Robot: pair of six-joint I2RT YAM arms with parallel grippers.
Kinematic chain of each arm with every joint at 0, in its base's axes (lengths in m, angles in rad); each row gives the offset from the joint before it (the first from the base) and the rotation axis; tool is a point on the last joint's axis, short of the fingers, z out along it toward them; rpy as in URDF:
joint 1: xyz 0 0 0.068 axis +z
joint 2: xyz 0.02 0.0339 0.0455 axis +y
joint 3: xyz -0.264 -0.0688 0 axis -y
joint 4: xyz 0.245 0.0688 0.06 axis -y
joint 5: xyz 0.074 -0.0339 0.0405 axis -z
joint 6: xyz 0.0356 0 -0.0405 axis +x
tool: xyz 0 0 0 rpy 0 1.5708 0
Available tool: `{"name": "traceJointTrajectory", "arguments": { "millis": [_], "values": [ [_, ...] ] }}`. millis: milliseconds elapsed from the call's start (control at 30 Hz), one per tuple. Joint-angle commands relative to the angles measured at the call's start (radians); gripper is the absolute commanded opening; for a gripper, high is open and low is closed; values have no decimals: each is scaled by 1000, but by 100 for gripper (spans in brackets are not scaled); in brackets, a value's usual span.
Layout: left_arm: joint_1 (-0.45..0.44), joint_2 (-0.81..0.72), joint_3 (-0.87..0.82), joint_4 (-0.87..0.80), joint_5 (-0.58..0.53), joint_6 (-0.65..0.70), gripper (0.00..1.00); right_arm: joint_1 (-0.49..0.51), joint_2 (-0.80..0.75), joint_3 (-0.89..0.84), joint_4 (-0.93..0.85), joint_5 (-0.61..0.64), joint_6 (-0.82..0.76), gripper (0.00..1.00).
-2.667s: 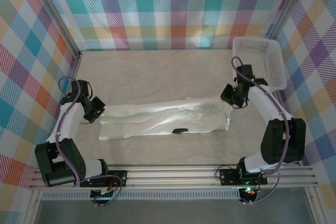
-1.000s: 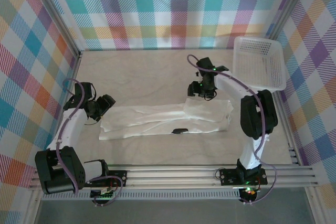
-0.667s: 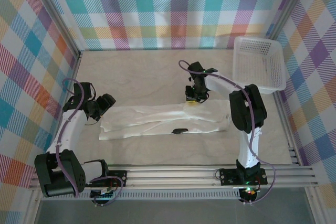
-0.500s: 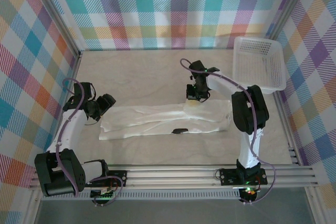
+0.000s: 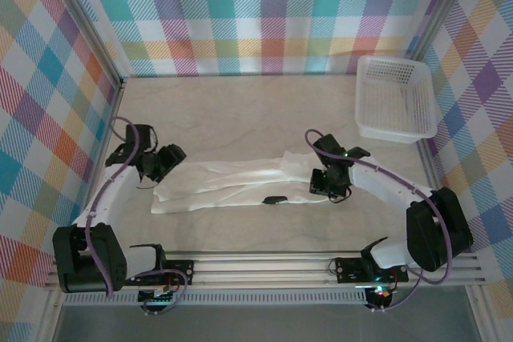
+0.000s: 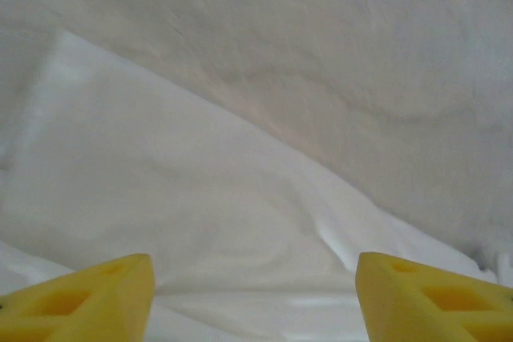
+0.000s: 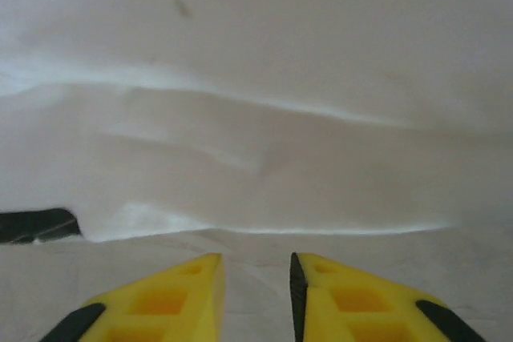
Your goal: Fold the inside-out t-shirt
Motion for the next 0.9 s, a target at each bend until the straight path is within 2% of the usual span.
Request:
{"name": "traceJointTrajectory", "arguments": {
  "millis": [0,33,100,233,333,500,600,700,867],
  "values": [
    [-167,-31,5,-88,-91,-105,23,-79,60,113,-2,107,-43,27],
    [-216,-21,-9,-104,-110,-140,0,-112,88,126,3,119,-54,21],
    [-271,5,-41,-119,-147,-194,0,-168,136,132,40,115,-81,10],
    [-293,65,-71,-57,-194,-273,0,-221,260,205,45,98,-160,0],
    [-293,184,4,-16,-217,-271,0,-220,361,272,9,42,-206,0],
    [-288,487,139,59,-241,-293,0,-217,457,284,20,-47,-209,0],
    [-280,684,273,101,-248,-290,0,-195,489,300,12,-115,-213,0],
    [-254,860,476,102,-241,-267,0,-133,497,304,-20,-177,-206,0],
    [-205,1136,954,44,-213,-177,0,72,480,258,-13,-286,-157,1]
  ]
}}
